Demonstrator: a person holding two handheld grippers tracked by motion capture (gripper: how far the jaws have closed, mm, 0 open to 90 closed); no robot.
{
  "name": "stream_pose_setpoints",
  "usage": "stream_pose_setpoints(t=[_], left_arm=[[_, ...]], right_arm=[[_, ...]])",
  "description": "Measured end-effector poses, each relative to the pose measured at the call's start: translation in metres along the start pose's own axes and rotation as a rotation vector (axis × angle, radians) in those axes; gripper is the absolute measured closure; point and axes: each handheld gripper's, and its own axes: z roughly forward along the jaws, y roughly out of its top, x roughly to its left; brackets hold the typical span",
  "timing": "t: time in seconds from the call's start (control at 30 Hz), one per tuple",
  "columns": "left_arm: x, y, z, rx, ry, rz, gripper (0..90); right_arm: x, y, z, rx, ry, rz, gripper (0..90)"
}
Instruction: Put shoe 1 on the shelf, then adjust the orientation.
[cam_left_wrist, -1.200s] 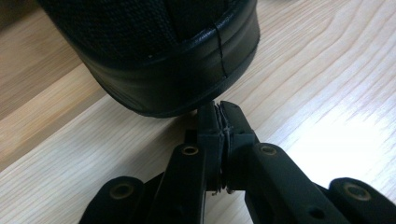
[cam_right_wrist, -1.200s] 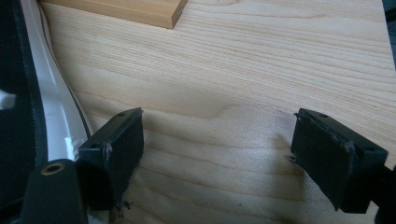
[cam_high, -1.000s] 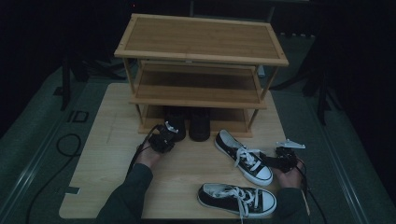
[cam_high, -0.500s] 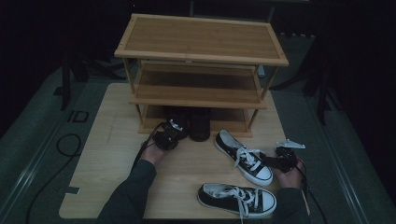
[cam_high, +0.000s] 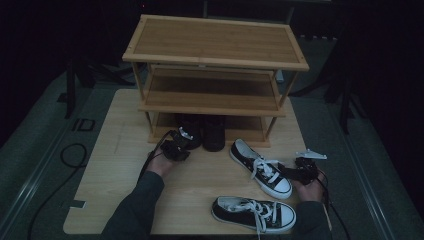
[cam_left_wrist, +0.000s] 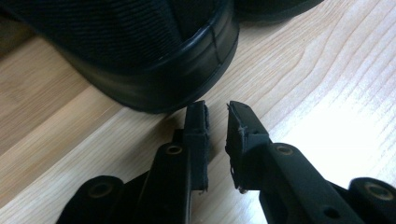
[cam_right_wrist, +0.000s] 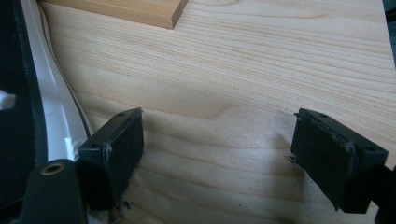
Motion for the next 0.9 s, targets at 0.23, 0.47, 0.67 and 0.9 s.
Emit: stream_pose_setpoints(t=[0.23,0.47,0.67,0.9], left_arm=[[0.006,-0.01,-0.008,-0.007,-0.002,-0.019,68.8],[0.014,-0.023,-0.016,-0.014,0.005,-0.033,64.2],[0.021,-0.034,-0.022,-0.005,0.014,-0.056,62.7],[0.029,-0.048,-0.029,-0.001,0.029,-0.07,62.3]], right_arm=[[0.0,0.0,0.0,0.001,-0.001,0.0,16.7],[0.0,0.0,0.0,0.001,0.0,0.001,16.7],[0.0,0.0,0.0,0.001,-0.001,0.0,16.7],[0.0,0.0,0.0,0.001,-0.001,0.0,16.7]])
